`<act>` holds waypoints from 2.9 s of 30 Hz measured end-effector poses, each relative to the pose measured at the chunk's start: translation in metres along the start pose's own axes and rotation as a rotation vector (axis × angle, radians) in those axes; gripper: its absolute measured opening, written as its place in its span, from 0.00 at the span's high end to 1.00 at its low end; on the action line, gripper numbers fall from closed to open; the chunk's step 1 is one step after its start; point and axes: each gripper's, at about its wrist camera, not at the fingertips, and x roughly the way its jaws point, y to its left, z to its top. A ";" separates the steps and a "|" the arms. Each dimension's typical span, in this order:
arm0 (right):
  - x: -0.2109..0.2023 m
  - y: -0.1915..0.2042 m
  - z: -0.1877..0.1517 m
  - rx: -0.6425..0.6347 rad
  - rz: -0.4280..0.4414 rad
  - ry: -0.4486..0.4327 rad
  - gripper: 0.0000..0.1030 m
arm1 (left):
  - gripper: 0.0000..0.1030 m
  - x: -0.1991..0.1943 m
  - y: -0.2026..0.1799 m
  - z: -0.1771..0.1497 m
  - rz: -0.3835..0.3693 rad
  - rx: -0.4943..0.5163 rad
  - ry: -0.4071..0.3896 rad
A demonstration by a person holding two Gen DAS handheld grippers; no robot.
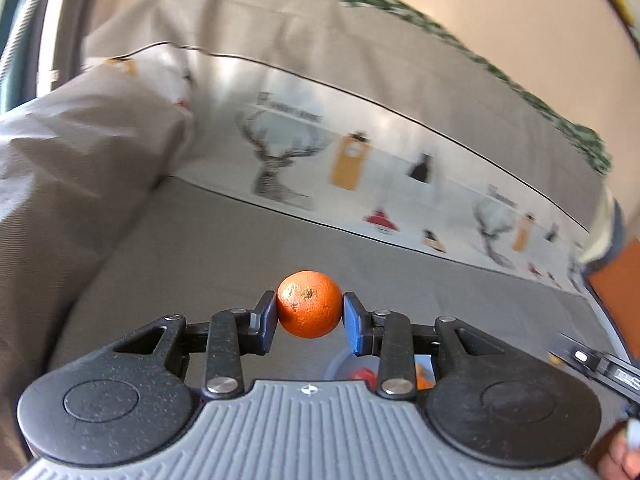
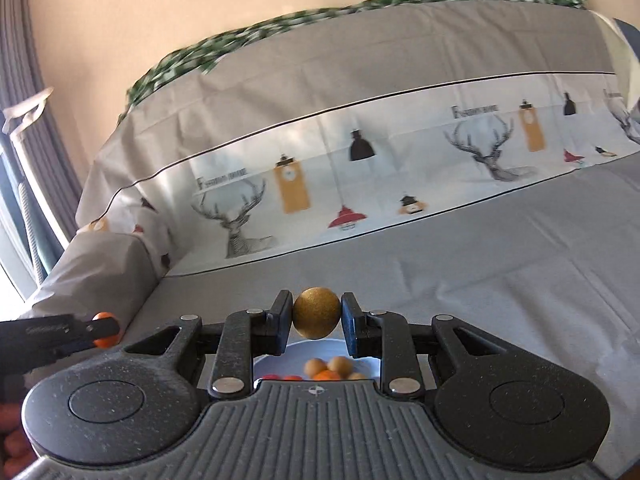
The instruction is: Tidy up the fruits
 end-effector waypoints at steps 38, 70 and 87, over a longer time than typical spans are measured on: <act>0.055 0.046 -0.048 -0.287 0.072 0.278 0.73 | 0.62 0.079 -0.036 -0.034 -0.139 0.136 0.370; 0.006 0.010 -0.049 -0.140 -0.181 0.163 0.01 | 0.01 0.002 -0.032 -0.075 0.028 0.162 0.173; 0.018 0.003 -0.092 -0.111 -0.210 0.276 0.01 | 0.01 0.017 -0.026 -0.094 0.067 0.200 0.253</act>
